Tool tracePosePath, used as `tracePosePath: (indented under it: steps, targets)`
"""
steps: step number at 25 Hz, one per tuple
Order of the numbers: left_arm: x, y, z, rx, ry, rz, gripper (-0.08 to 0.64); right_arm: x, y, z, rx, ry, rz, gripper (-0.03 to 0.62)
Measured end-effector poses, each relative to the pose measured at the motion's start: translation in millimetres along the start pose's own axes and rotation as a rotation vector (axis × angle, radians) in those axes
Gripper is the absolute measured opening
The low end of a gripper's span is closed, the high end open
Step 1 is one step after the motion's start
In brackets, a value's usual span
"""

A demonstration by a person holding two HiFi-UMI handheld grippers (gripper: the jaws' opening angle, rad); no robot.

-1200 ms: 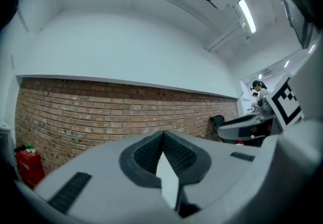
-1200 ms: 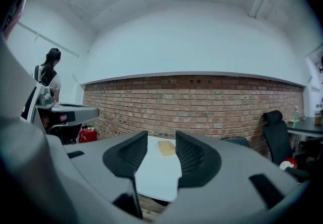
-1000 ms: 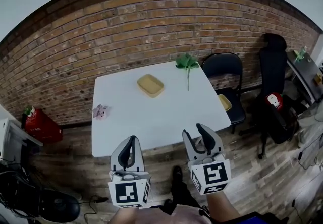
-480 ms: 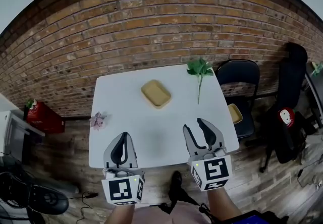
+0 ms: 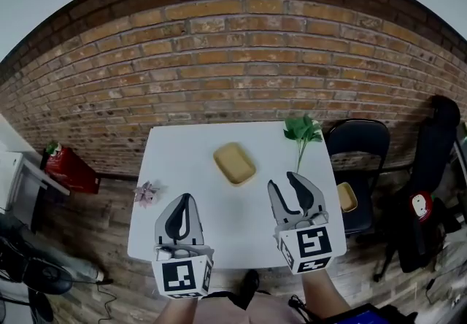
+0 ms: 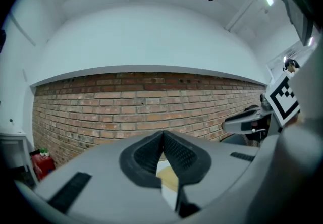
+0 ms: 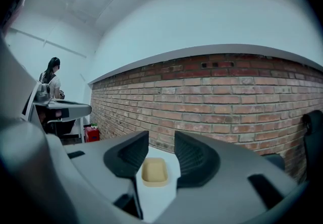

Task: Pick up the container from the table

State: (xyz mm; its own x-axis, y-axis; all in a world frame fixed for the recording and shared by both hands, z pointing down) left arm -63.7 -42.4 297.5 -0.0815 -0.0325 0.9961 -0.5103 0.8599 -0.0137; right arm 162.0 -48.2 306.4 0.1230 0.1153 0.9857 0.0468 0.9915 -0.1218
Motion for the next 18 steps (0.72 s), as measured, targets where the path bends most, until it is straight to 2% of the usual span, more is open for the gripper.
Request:
tracePosePath:
  steps: [11,18]
  targets:
    - [-6,-16,29,-0.090,-0.008,-0.027,0.009,-30,-51,-9,-0.034,0.048,-0.055,0.156]
    - [9,-36,53,-0.103,0.023,-0.001,0.009,-26,-87,-7,-0.043,0.069,-0.021,0.155]
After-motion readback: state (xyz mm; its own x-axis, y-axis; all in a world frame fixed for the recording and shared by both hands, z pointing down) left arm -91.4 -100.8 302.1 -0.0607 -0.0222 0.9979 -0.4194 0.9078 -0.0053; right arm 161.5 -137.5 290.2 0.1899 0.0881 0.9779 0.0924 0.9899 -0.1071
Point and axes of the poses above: the fingertips, and each gripper's own axes: y backward along the fingers, z to its left, x out of its underside, the point moved 6 cm from there along y, backward along the fingers, and after that the axes turned 11 degrees about x, right-handed, at the moved point
